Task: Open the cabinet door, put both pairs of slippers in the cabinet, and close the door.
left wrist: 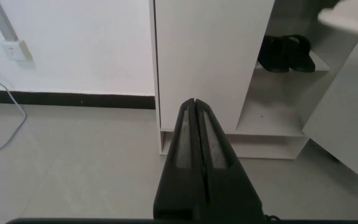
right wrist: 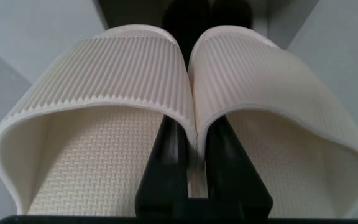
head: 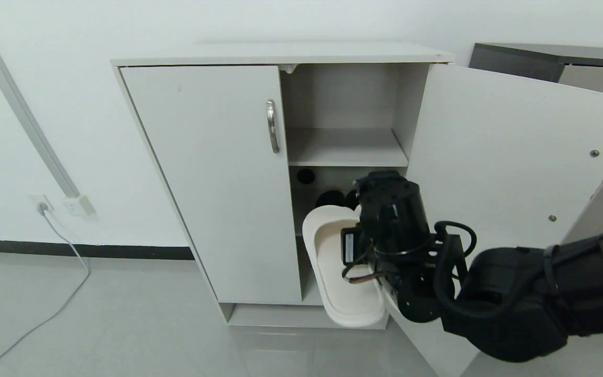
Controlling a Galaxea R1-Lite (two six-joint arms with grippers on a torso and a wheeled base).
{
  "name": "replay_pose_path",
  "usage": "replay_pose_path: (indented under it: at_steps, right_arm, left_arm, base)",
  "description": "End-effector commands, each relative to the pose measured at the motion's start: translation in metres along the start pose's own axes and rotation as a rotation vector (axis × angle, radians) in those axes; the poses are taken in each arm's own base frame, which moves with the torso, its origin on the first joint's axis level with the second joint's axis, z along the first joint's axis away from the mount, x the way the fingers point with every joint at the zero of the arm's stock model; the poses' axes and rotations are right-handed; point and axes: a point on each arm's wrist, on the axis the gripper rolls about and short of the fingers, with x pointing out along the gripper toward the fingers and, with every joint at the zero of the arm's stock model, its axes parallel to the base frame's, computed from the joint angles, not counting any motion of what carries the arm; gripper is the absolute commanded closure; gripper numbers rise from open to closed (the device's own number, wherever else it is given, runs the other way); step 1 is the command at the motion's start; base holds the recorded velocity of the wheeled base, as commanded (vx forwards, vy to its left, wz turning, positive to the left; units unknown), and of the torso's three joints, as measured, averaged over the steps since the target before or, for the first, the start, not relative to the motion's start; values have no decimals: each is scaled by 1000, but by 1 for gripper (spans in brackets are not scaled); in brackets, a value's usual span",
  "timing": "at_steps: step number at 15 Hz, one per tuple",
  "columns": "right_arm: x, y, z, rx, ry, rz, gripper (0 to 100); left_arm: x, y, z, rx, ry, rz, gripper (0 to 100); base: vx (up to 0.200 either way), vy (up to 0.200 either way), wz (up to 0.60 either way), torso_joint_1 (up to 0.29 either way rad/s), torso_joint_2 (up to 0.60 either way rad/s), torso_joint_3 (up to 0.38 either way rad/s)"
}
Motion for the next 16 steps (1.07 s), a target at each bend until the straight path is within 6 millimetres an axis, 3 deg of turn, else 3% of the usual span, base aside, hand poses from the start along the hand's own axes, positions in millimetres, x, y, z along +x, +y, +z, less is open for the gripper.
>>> replay_pose_path:
  at_steps: [1,4,10,16]
  right_arm:
    - [10,22,36,73,-46,-84,100]
    - [5,16,61,29,-78,-98,100]
    - [7,16,58,10,-73,-100,100]
    - [6,16,61,1,-81,-98,100]
  left_arm:
    - [0,0,0,0,2,1,100]
    - [0,0,0,0,1,1,100]
    - [0,0,0,1,2,2,100]
    - [0,0,0,1,2,1,100]
  base:
    - [0,0,0,0,0,0]
    - [0,0,0,0,0,0]
    - [0,0,0,0,0,0]
    - [200,0,0,0,3,4]
